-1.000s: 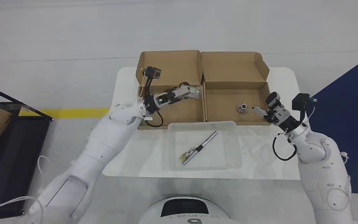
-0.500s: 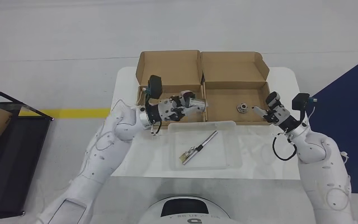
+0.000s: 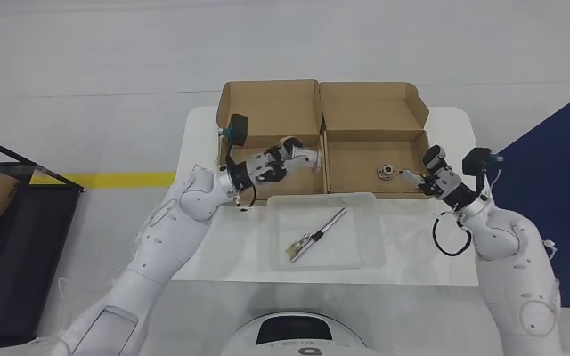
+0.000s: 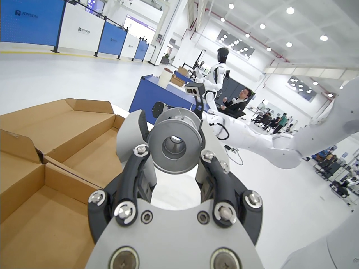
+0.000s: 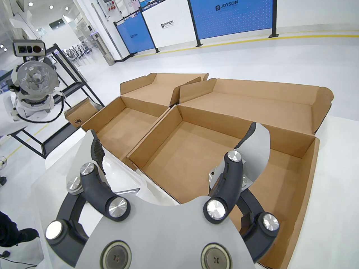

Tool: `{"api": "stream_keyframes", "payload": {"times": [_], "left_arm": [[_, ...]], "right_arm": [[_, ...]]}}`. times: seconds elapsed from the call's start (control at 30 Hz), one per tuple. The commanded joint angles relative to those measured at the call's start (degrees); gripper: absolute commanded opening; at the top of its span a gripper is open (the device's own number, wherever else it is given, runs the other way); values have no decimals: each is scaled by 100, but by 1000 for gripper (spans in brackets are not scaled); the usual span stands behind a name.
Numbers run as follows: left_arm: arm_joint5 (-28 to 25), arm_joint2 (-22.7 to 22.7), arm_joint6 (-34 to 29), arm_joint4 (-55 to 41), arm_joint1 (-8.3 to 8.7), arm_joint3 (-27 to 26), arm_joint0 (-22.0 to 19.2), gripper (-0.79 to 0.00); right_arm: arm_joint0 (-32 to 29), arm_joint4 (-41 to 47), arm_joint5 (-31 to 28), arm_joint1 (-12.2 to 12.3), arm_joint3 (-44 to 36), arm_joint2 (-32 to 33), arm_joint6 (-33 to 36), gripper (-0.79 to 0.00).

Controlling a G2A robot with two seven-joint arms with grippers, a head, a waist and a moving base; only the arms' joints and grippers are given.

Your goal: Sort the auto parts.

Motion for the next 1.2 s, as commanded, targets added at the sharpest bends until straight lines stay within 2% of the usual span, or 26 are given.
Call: {"api": "stream_keyframes", "payload": {"times": [0.0,0.07,0.13,0.27,0.37,0.5,0.73,1.17], "left_arm": [[50,80,37,84,-18,-22,13,-785],[72,221,-68,-177,-42,44,-15,-785],[259,426,-430,-809,-70,187,-79,-785],[809,718,-1548,-2296,-86,406,-316,-785],[1170,797,-2196,-2887,-76,478,-421,-785],[1453,877,-2750,-3345,-75,538,-505,-785],[1590,1000,-2943,-3372,-104,586,-583,-785],[1505,1192,-3023,-3374,-171,673,-667,-785]], "right_arm": [[-157,-394,-147,8,-406,-12,-80,0],[-321,-919,-164,2,-863,-74,-236,0],[-478,-1423,-133,-9,-1236,-144,-485,0],[-693,-2355,20,-28,-1729,-329,-990,0],[-835,-2972,402,-45,-1945,-452,-1337,0],[-971,-3598,993,-80,-2121,-760,-1666,0],[-971,-4087,1275,-93,-2234,-1124,-1759,0],[-671,-3863,1196,-104,-2223,-1525,-1383,0]]}}
